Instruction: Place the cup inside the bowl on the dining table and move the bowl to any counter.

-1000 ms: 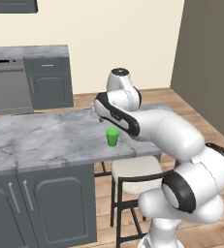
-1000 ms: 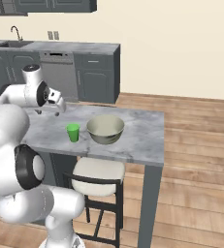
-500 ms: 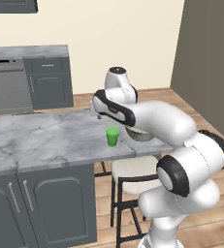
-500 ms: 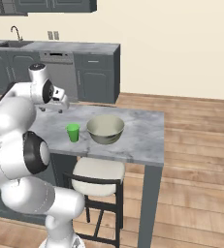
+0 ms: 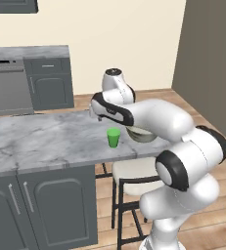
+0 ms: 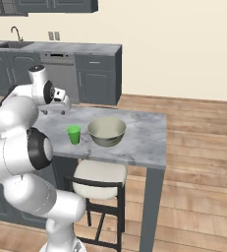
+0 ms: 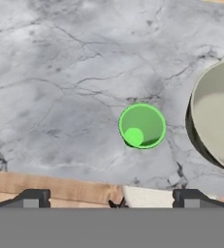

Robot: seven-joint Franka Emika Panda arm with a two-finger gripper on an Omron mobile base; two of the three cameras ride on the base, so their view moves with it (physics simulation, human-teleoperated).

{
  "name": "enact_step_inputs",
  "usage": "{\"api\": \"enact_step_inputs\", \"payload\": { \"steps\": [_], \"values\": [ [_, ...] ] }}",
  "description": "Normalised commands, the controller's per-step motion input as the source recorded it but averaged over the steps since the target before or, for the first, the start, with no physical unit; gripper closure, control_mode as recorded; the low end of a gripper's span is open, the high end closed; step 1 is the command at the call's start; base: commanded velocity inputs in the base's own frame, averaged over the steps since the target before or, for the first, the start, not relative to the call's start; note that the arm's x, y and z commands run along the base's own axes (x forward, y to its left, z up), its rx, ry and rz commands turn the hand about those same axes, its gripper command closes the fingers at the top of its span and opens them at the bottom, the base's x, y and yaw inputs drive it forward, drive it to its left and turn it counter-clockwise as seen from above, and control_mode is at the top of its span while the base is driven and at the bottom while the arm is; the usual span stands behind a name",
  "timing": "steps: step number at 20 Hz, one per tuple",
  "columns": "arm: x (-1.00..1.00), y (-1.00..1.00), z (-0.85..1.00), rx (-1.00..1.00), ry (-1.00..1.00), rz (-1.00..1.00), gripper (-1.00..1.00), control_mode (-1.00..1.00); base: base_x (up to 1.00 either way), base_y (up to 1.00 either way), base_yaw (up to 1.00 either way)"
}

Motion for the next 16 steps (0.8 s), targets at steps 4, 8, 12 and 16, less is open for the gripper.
{"api": "enact_step_inputs", "payload": {
  "steps": [4,8,12,16],
  "values": [
    [0.12,0.0,-0.18,0.0,-0.02,0.07,-1.0,-1.0,0.0,0.0,0.0],
    [0.3,0.0,-0.24,0.0,-0.03,0.09,-1.0,-1.0,0.0,0.0,0.0],
    [0.28,-0.05,-0.23,0.0,0.0,0.11,-1.0,-1.0,0.0,0.0,0.0],
    [0.08,-0.1,-0.09,0.0,0.0,0.09,-1.0,-1.0,0.0,0.0,0.0]
  ]
}}
